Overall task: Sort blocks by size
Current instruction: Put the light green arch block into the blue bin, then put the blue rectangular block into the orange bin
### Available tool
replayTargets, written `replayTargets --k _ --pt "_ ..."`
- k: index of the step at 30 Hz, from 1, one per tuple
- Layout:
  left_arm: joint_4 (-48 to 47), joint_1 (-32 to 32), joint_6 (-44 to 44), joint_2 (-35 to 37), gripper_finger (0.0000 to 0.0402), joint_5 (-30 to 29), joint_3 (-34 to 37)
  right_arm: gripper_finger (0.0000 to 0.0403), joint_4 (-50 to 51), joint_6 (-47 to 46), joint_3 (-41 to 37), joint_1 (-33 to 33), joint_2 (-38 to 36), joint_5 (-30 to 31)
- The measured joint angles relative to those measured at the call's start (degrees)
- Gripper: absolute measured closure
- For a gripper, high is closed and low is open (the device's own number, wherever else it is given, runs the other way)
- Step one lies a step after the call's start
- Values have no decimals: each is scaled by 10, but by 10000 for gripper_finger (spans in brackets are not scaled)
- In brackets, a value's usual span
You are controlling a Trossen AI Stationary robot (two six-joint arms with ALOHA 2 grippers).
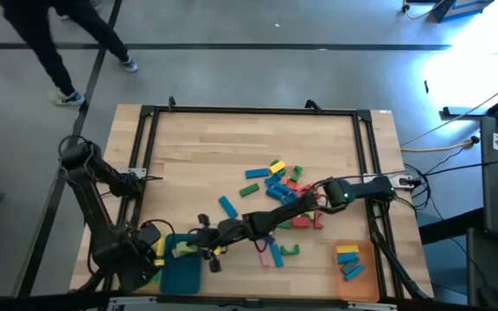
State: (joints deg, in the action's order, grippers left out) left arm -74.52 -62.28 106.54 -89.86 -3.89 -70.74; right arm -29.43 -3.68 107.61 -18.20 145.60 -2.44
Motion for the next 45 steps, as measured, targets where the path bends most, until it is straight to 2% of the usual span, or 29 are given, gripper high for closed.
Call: replayTargets --k 2,14,20,25,28,39,45 --pt "0 0 0 5 192 -4 0 255 1 0 0 0 6 14" --pt "2 7 0 7 192 -37 0 188 42 -8 0 -1 -3 14" --pt "3 33 -44 7 192 -39 0 183 235 20 1 0 -84 14" --pt "4 71 -154 7 192 -44 0 183 418 55 1 -1 -162 14" --pt "6 98 -224 7 192 -62 0 182 495 55 1 -1 -204 14" --pt "76 222 -432 7 192 -101 0 182 733 38 0 -2 -315 14" --pt "161 284 -478 7 192 -104 0 182 814 12 0 -2 -356 14"
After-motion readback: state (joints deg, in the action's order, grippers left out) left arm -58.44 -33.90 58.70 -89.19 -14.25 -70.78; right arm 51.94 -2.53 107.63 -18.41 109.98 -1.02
